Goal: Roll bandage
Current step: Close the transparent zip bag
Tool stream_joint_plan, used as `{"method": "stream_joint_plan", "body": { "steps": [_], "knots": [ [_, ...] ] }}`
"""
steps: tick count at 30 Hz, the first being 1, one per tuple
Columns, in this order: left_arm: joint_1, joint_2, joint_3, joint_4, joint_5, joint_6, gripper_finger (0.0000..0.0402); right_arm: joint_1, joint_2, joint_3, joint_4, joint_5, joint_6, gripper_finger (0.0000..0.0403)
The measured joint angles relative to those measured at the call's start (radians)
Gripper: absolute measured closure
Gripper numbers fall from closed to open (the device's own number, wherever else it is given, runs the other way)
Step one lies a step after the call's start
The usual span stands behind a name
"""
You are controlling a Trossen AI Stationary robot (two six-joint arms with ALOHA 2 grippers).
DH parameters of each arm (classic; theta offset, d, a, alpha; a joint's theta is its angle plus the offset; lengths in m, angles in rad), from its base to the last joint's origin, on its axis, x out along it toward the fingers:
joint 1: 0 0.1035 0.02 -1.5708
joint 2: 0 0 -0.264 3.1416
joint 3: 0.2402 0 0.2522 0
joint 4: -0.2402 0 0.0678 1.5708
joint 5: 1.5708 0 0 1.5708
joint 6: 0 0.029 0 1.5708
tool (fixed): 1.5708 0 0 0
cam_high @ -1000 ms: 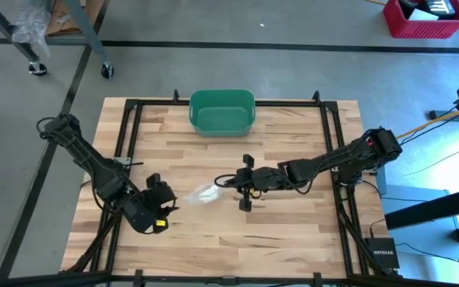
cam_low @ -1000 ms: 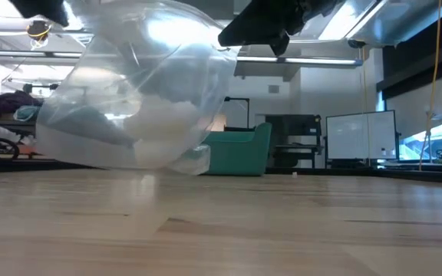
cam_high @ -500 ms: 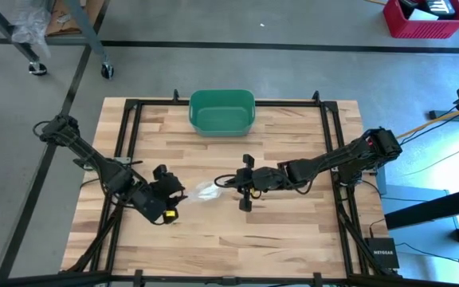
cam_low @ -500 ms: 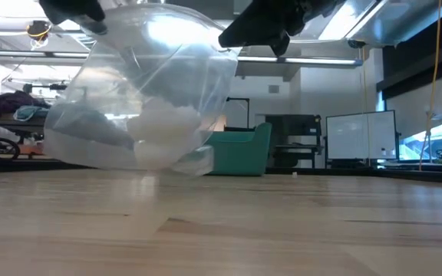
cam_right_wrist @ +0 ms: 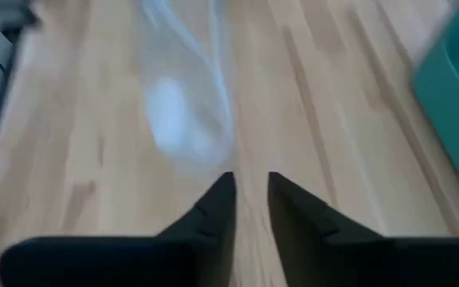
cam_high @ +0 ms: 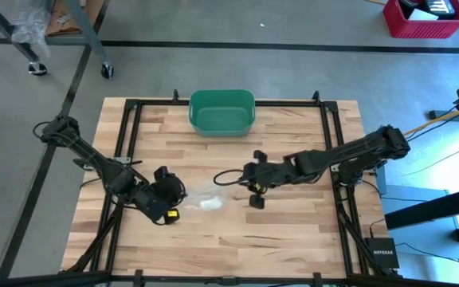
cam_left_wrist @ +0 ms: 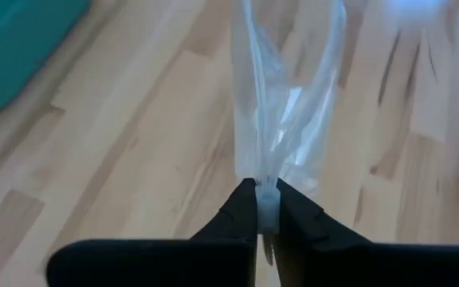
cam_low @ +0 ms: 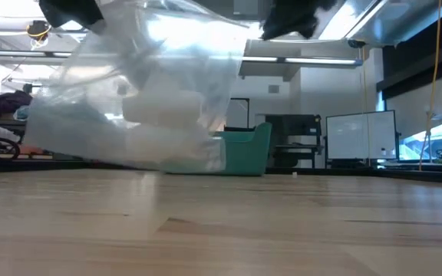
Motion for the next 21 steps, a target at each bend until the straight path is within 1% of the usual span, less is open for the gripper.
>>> {"method": "stream_joint_plan", "body": {
  "steps": [2,3,4,5,6,9,11,14,16,19,21],
  "knots": [
    [-0.001,-0.005,0.0,-0.001,-0.044,-0.036,0.0393,0.0,-0.013,0.057,-0.164,-0.005,0.054,0.031],
    [-0.001,-0.005,0.0,-0.001,-0.067,-0.058,0.0392,0.001,-0.014,0.073,-0.207,-0.019,0.08,0.0295],
    [0.001,-0.005,0.0,-0.001,-0.092,-0.077,0.0391,0.011,-0.014,0.079,-0.197,-0.031,0.098,0.0281],
    [0.002,-0.006,0.0,-0.001,-0.122,-0.093,0.0391,0.025,-0.014,0.079,-0.151,-0.038,0.102,0.0269],
    [0.003,-0.006,0.0,0.003,-0.157,-0.112,0.0391,0.045,-0.011,0.067,-0.067,-0.041,0.097,0.0258],
    [0.003,-0.006,0.0,0.022,-0.245,-0.151,0.0394,0.114,0.046,-0.003,0.304,-0.035,0.027,0.0232],
    [0.003,-0.006,0.0,0.053,-0.266,-0.156,0.0393,0.145,0.118,-0.047,0.545,0.022,-0.018,0.0221],
    [0.003,-0.005,0.0,0.101,-0.281,-0.155,0.0385,0.151,0.239,-0.056,0.85,0.142,-0.113,0.0215],
    [0.006,-0.005,0.0,0.144,-0.284,-0.136,0.0383,0.146,0.319,-0.035,0.967,0.19,-0.122,0.0215],
    [0.006,-0.004,0.0,0.196,-0.284,-0.106,0.0387,0.129,0.412,0.009,0.976,0.273,-0.112,0.0221],
    [0.006,-0.004,0.001,0.209,-0.285,-0.089,0.0391,0.118,0.447,0.042,0.981,0.306,-0.115,0.0228]
  ]
}}
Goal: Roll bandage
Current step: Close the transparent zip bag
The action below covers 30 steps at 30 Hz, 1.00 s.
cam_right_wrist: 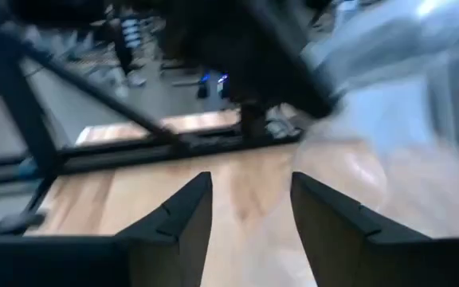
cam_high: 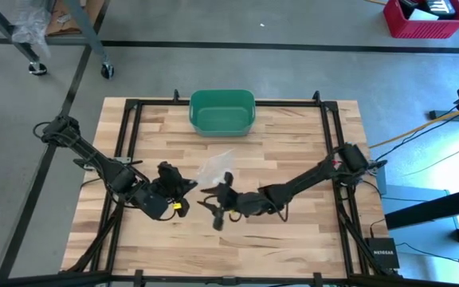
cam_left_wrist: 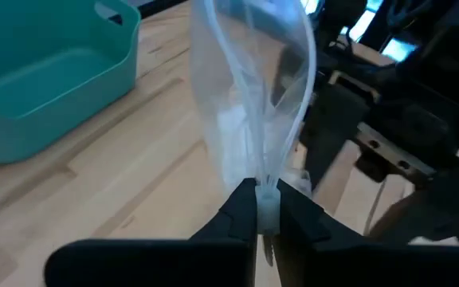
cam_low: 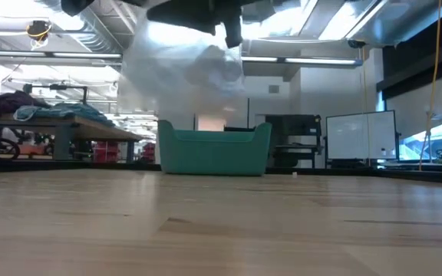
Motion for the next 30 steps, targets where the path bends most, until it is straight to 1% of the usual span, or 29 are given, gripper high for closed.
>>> {"method": "stream_joint_plan", "body": {
  "steps": [5,9,11,14,15,21,24,26,30],
  "knots": [
    [-0.007,0.001,0.0,0.011,-0.001,0.002,0.0385,-0.01,0.027,0.046,-0.017,0.117,-0.005,0.0251],
    [-0.014,0.001,0.0,0.013,-0.001,0.002,0.0382,-0.026,0.029,0.046,-0.041,0.158,-0.002,0.0281],
    [-0.017,0.001,0.0,0.018,0.0,0.008,0.0386,-0.028,0.031,0.046,-0.051,0.174,-0.001,0.0312],
    [-0.024,0.002,0.0,0.04,0.001,0.03,0.0391,-0.028,0.044,0.046,-0.046,0.17,-0.016,0.0378],
    [-0.027,0.002,0.0,0.044,0.001,0.037,0.0391,-0.028,0.048,0.046,-0.044,0.163,-0.025,0.039],
    [-0.048,-0.019,0.022,0.05,0.004,0.083,0.0383,-0.026,0.065,0.046,-0.136,0.156,-0.018,0.0398],
    [-0.059,-0.032,0.024,0.045,0.003,0.104,0.0385,-0.025,0.065,0.046,-0.145,0.139,-0.024,0.0386],
    [-0.067,-0.032,0.024,0.003,0.007,0.109,0.0389,-0.026,0.062,0.046,-0.162,0.113,-0.026,0.0375],
    [-0.081,-0.035,0.024,-0.098,0.037,0.06,0.0389,-0.025,0.018,0.045,-0.238,0.054,-0.026,0.0352]
  ]
}}
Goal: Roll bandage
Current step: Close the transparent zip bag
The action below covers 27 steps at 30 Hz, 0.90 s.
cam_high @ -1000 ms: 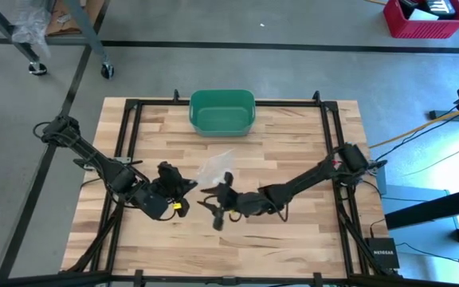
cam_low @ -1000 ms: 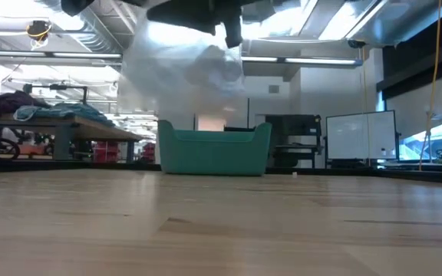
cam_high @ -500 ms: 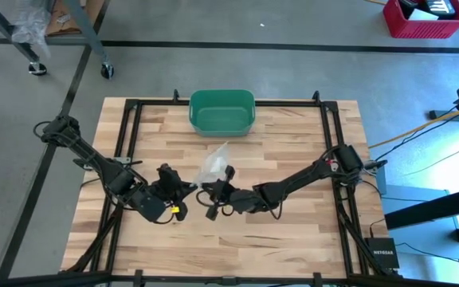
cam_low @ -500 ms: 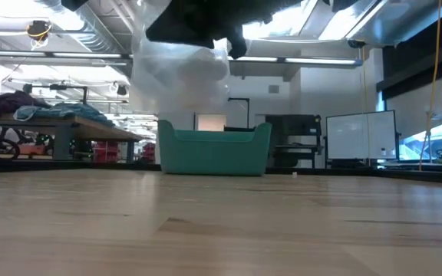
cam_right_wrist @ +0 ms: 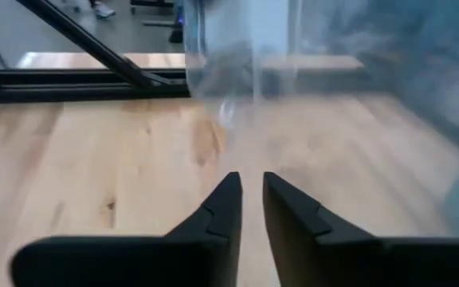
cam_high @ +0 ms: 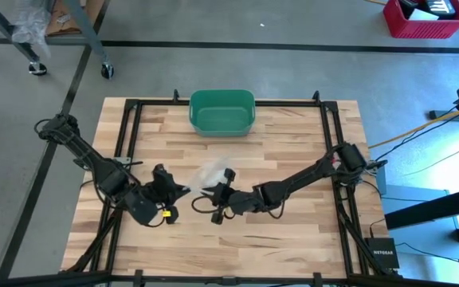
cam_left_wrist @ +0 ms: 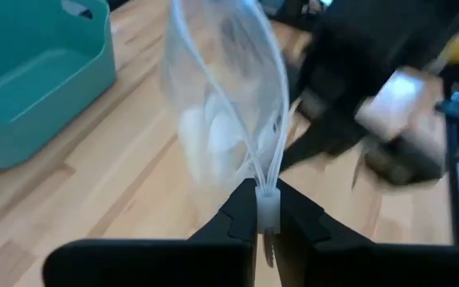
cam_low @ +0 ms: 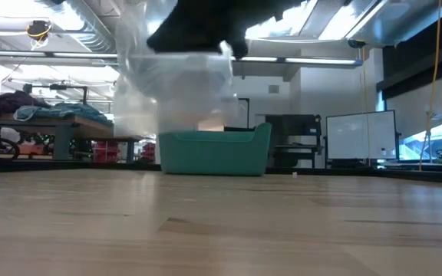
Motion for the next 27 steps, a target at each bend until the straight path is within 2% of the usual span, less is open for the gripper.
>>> {"method": "stream_joint_plan", "body": {
  "steps": [6,11,20,27],
  "knots": [
    [-0.014,0.0,0.0,-0.116,0.017,-0.06,0.0382,0.013,-0.1,0.0,-0.074,-0.096,-0.009,0.0294],
    [-0.036,0.003,-0.008,-0.143,0.047,-0.024,0.039,0.013,-0.178,0.0,-0.12,-0.151,-0.033,0.0261],
    [-0.072,0.018,-0.009,-0.14,0.055,0.026,0.0378,0.012,-0.186,0.0,-0.023,-0.149,-0.033,0.0257],
    [-0.079,0.018,-0.009,-0.141,0.076,0.026,0.0389,0.005,-0.186,0.0,0.017,-0.152,-0.037,0.0258]
  ]
}}
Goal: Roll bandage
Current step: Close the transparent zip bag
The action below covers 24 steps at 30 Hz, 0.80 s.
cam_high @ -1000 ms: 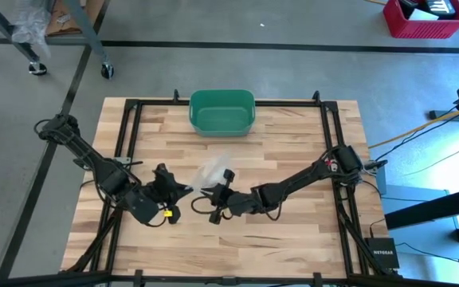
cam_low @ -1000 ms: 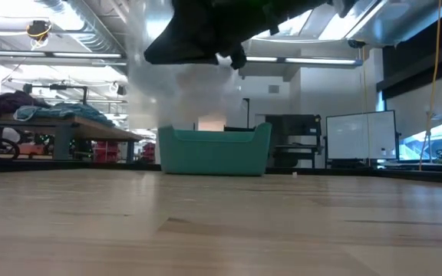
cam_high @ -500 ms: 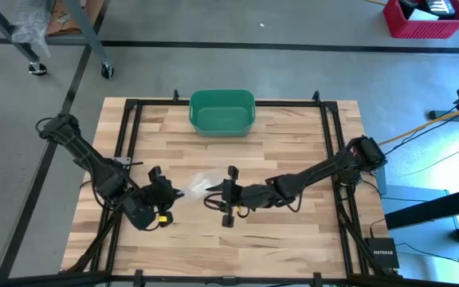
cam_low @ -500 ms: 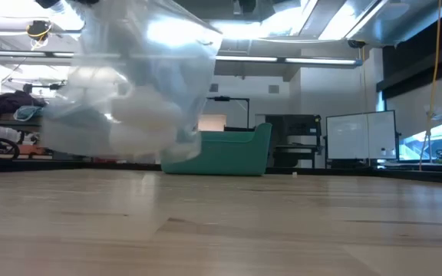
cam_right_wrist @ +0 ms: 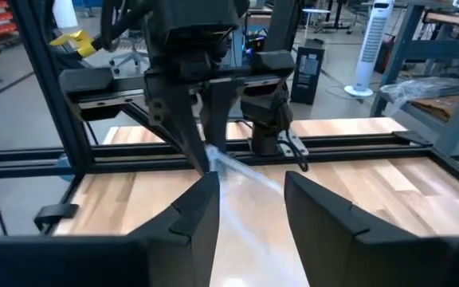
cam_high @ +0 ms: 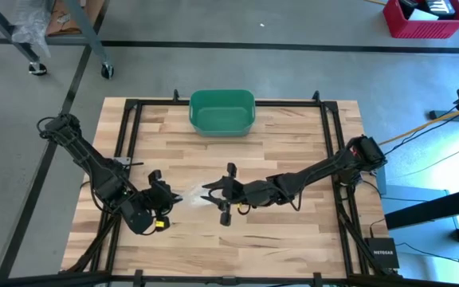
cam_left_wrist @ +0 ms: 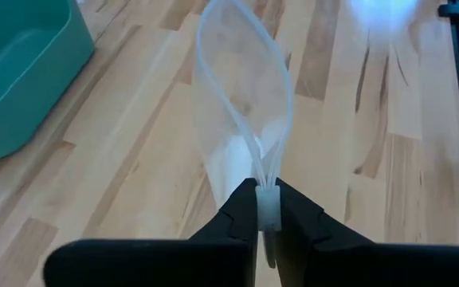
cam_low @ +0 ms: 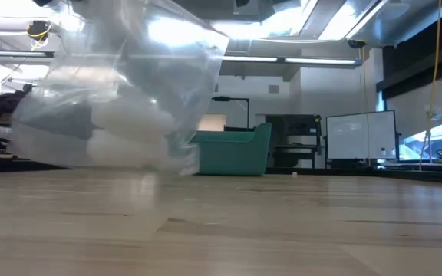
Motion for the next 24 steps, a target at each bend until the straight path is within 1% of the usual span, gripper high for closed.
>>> {"method": "stream_joint_plan", "body": {
  "steps": [8,13,20,22,24],
  "knots": [
    [0.0,0.0,0.0,0.002,0.014,0.0,0.0383,-0.009,0.0,0.0,-0.035,-0.052,-0.012,0.0258],
    [0.0,0.0,0.0,0.003,0.014,0.0,0.039,-0.009,0.0,0.0,-0.062,-0.053,-0.01,0.0258],
    [0.0,0.0,0.0,0.003,0.014,0.0,0.0383,-0.009,0.001,0.0,-0.062,-0.053,-0.009,0.0258],
    [0.0,0.0,0.0,0.003,0.014,0.004,0.0382,-0.009,0.001,0.0,-0.056,-0.076,-0.008,0.0258],
    [0.0,0.0,0.0,0.003,0.014,0.009,0.0382,-0.009,0.001,0.0,-0.046,-0.126,-0.007,0.0257]
  ]
}}
